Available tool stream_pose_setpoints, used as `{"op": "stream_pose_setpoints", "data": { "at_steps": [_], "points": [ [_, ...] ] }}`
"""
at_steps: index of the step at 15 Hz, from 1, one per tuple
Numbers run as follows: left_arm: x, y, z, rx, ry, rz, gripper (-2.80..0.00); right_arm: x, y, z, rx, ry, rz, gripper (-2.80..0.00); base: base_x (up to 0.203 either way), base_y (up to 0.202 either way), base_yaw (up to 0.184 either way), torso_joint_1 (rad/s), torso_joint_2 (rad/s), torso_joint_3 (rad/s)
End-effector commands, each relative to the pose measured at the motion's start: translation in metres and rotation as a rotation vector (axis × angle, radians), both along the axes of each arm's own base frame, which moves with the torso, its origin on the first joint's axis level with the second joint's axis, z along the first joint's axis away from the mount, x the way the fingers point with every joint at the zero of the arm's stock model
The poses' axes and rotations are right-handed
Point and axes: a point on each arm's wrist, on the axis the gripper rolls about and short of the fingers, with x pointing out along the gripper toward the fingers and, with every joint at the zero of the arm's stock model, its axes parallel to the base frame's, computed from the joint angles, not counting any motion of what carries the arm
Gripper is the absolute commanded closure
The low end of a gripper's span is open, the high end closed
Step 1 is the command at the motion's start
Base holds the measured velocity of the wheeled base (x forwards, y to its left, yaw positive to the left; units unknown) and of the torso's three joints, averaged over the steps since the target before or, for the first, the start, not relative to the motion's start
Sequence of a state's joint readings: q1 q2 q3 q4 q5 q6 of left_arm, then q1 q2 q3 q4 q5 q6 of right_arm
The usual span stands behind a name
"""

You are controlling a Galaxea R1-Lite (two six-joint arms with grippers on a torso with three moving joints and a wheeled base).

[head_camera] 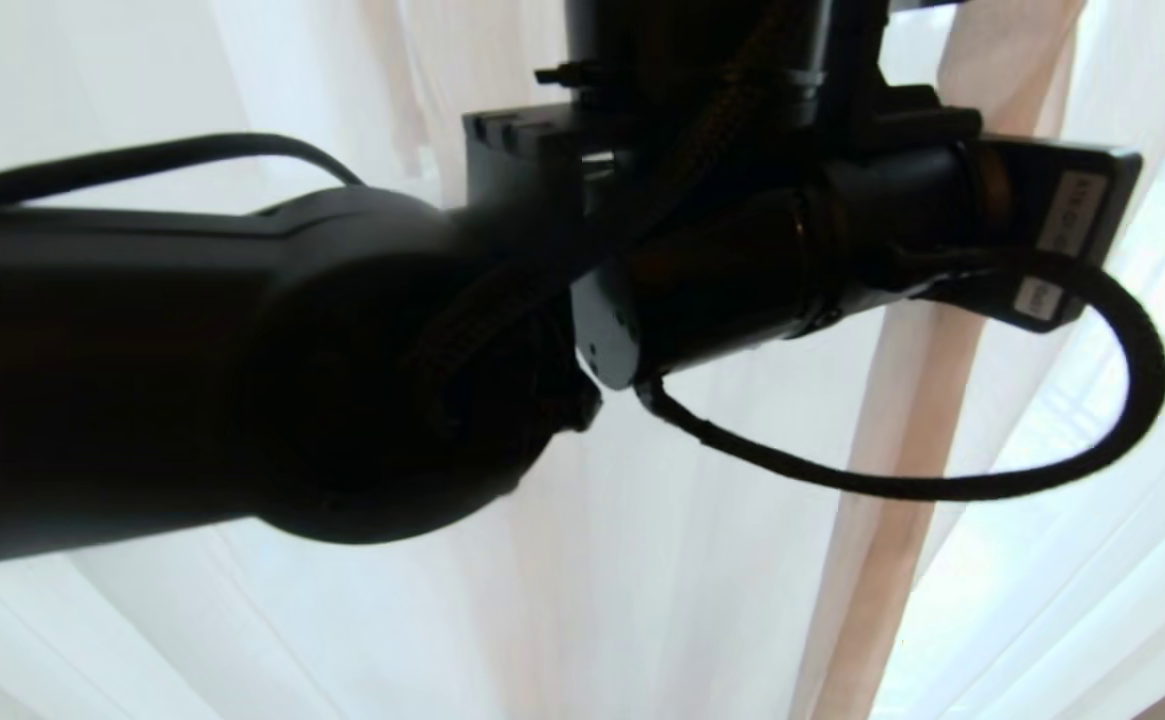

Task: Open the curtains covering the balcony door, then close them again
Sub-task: Close the inner curtains on both sides

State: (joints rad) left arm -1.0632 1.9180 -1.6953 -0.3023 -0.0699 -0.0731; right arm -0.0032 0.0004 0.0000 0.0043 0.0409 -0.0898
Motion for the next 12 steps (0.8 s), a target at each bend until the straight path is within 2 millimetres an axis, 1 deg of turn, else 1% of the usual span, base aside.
{"op": "stream_pose_setpoints", "data": {
  "at_steps": [1,4,7,9,12],
  "points": [
    [0.004,0.009,0.009,-0.030,-0.029,0.053,0.00,0.000,0.000,0.000,-0.001,0.000,0.001,0.00,0.000,0.000,0.000,0.000,0.00,0.000],
    [0.014,0.021,0.020,-0.108,-0.073,0.236,0.00,0.000,0.000,0.000,-0.001,0.000,0.001,0.00,0.000,0.000,0.000,0.000,0.00,0.000],
    [0.022,0.041,0.032,-0.168,-0.088,0.379,0.00,0.000,0.000,0.000,-0.001,0.000,0.001,0.00,0.000,0.000,0.000,0.000,0.00,0.000],
    [0.019,0.056,0.036,-0.173,-0.083,0.456,0.00,0.000,0.000,0.000,-0.001,0.000,0.001,0.00,0.000,0.000,0.000,0.000,0.00,0.000],
    [0.010,0.087,0.028,-0.132,-0.059,0.524,0.00,0.000,0.000,0.000,-0.001,0.000,0.001,0.00,0.000,0.000,0.000,0.000,0.00,0.000]
  ]
}}
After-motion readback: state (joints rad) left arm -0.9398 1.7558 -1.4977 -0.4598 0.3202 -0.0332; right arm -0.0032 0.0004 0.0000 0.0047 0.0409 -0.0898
